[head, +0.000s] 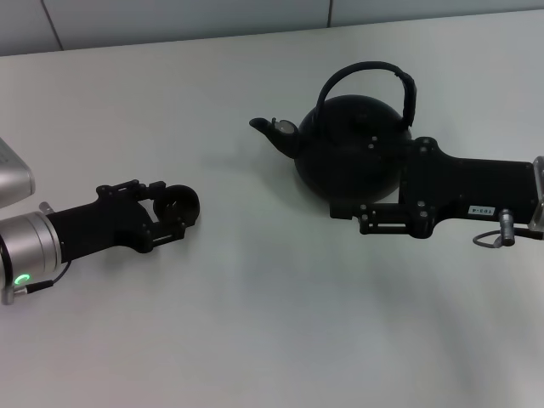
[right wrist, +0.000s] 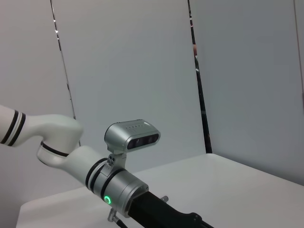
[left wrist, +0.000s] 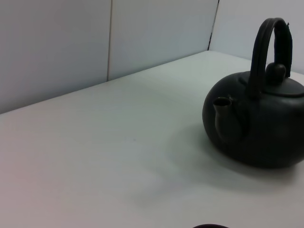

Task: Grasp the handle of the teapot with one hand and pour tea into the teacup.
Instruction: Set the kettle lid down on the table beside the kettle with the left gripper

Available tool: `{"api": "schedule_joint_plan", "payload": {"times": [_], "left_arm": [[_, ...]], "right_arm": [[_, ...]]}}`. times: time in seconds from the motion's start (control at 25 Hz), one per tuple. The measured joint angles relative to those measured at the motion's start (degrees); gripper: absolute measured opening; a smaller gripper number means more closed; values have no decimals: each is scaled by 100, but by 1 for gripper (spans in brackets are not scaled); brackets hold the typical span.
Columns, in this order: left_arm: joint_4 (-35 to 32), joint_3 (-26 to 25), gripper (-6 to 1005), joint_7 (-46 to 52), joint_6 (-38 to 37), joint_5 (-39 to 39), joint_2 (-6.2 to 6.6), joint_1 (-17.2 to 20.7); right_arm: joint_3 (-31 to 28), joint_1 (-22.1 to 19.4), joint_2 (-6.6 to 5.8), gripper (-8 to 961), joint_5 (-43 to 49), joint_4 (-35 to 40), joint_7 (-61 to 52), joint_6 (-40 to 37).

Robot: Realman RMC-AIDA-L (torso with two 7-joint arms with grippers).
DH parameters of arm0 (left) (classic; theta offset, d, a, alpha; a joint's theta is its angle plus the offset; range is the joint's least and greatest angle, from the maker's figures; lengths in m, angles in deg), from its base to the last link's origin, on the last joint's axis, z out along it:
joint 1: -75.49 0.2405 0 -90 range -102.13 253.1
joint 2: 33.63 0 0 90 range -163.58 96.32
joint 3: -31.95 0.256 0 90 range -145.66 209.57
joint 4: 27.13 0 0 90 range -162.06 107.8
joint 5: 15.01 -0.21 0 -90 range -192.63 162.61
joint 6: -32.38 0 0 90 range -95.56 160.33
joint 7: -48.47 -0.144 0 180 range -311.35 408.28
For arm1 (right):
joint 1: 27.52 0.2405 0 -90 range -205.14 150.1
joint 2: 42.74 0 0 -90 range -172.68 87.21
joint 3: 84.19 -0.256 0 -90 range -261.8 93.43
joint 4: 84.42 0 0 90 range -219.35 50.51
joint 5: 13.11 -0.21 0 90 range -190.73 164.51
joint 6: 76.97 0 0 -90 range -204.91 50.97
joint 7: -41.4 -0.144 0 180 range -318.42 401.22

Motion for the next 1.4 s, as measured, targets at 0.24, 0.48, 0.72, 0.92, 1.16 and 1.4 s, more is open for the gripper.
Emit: {"api": "schedule_joint_plan", "payload": {"times": [0.24, 0.48, 0.72, 0.92, 1.16, 1.4], "left_arm": [[5, 19, 681, 1, 16, 16, 0, -3], [6, 23, 683, 36, 6, 18, 7, -2], [6, 23, 684, 48, 7, 18, 9, -2], [6, 21, 684, 59, -22, 18, 9, -19], [6, 23, 783, 61, -22, 18, 9, -27], [6, 23, 866, 61, -29, 17, 9, -28]], "right_arm": [[0, 0, 0, 746, 0, 0, -13, 0], [0, 3, 0, 746, 0, 0, -15, 0], [0, 20, -6, 746, 0, 0, -14, 0], [0, 32, -15, 745, 0, 0, -8, 0], [0, 35, -18, 745, 0, 8, 2, 13], [0, 53, -18, 745, 4, 18, 1, 53]]}}
